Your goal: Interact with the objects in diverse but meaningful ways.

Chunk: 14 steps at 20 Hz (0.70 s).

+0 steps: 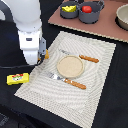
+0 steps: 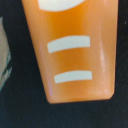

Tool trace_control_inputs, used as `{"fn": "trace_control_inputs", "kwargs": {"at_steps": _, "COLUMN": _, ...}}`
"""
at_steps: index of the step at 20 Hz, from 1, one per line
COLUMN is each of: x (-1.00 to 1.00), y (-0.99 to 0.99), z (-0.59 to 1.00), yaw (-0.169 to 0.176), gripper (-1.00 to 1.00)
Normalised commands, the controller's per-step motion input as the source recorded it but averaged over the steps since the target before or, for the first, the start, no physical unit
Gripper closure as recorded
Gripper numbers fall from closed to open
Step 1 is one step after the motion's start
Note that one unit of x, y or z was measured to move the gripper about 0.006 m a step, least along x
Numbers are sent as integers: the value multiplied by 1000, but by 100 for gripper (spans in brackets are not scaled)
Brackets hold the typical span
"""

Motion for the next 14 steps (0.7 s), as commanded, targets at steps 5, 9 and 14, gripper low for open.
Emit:
{"fn": "trace_control_inputs", "kwargs": {"at_steps": 5, "x": -2, "y": -26, "z": 939, "yaw": 0, "gripper": -100}}
{"fn": "trace_control_inputs", "kwargs": {"at_steps": 9, "x": -1, "y": -382, "z": 528, "yaw": 0, "gripper": -100}}
{"fn": "trace_control_inputs", "kwargs": {"at_steps": 14, "x": 7, "y": -605, "z": 214, "yaw": 0, "gripper": -100}}
